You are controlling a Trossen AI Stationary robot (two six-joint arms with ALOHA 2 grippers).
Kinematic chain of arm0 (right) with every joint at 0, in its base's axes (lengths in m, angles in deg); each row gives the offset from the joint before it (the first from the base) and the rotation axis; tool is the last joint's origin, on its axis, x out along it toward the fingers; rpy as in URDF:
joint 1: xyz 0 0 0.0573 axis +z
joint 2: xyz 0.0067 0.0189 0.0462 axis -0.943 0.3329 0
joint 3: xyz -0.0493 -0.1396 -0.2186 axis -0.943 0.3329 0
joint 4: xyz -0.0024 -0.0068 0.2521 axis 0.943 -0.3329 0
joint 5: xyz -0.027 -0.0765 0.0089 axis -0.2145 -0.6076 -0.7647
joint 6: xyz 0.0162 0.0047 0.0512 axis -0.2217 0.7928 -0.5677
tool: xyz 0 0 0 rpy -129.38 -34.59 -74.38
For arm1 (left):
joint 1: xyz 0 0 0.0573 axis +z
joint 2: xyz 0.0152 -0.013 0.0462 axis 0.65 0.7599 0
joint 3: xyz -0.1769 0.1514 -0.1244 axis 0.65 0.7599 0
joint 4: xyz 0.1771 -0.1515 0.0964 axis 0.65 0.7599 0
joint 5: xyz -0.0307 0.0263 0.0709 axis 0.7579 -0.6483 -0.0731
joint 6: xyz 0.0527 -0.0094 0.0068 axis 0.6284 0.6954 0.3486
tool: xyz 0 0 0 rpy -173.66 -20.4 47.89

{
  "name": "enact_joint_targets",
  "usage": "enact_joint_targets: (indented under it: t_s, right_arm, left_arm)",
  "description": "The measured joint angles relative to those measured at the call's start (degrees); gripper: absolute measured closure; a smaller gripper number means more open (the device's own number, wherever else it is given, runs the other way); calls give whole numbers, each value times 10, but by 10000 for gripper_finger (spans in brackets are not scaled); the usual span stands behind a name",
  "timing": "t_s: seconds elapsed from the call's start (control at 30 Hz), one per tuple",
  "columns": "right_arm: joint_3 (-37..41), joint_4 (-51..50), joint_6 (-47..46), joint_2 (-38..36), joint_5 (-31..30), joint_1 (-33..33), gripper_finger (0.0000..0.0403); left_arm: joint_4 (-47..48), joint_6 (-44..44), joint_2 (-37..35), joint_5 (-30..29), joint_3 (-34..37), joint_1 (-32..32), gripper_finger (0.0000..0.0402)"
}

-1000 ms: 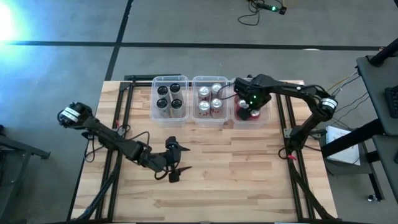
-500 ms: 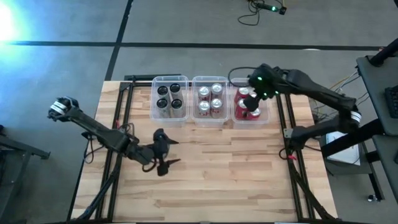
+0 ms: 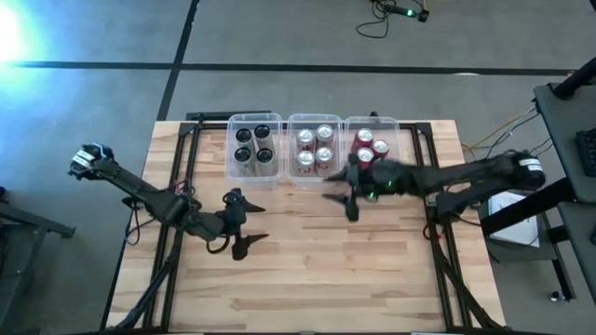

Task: Sort soda cans
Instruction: Return to Home Position

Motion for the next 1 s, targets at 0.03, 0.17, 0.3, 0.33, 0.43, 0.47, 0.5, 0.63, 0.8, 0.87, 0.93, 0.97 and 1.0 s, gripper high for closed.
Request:
enact_joint_targets:
  t_s: [0.03,0.17,0.3,0.33,0.43,0.47,0.5,0.63,0.8,0.87,0.93,0.97,1.0]
  right_arm:
    - [21,59,8,16,2,15,195]
    - [63,209,34,77,4,52,220]
    - [65,230,40,109,4,63,239]
    - [65,224,40,108,4,65,244]
    - [65,181,64,69,4,71,258]
    - [65,162,73,51,4,72,263]
    - [66,144,78,33,4,73,268]
    - [74,66,90,-41,3,73,287]
    - [113,28,109,-142,2,75,308]
    - [140,40,115,-182,-10,75,317]
    - [173,57,121,-223,-23,75,326]
    - [189,62,124,-242,-31,75,331]
    - [206,66,123,-260,-41,75,335]
  left_arm:
    - [-8,-4,5,-10,5,1,66]
    - [-128,33,19,-35,54,3,66]
    - [-277,71,13,-35,135,3,66]
    - [-294,71,7,-35,155,4,66]
    - [-315,84,-32,-37,207,8,66]
    - [-316,90,-53,-37,220,10,66]
    - [-317,97,-74,-38,232,12,66]
    - [-305,132,-179,-42,267,17,66]
    - [-204,155,-321,-41,278,27,66]
    - [-168,154,-370,-41,278,40,66]
    - [-132,155,-415,-35,278,58,66]
    - [-121,155,-433,-25,278,68,66]
    - [-109,154,-450,-12,278,79,66]
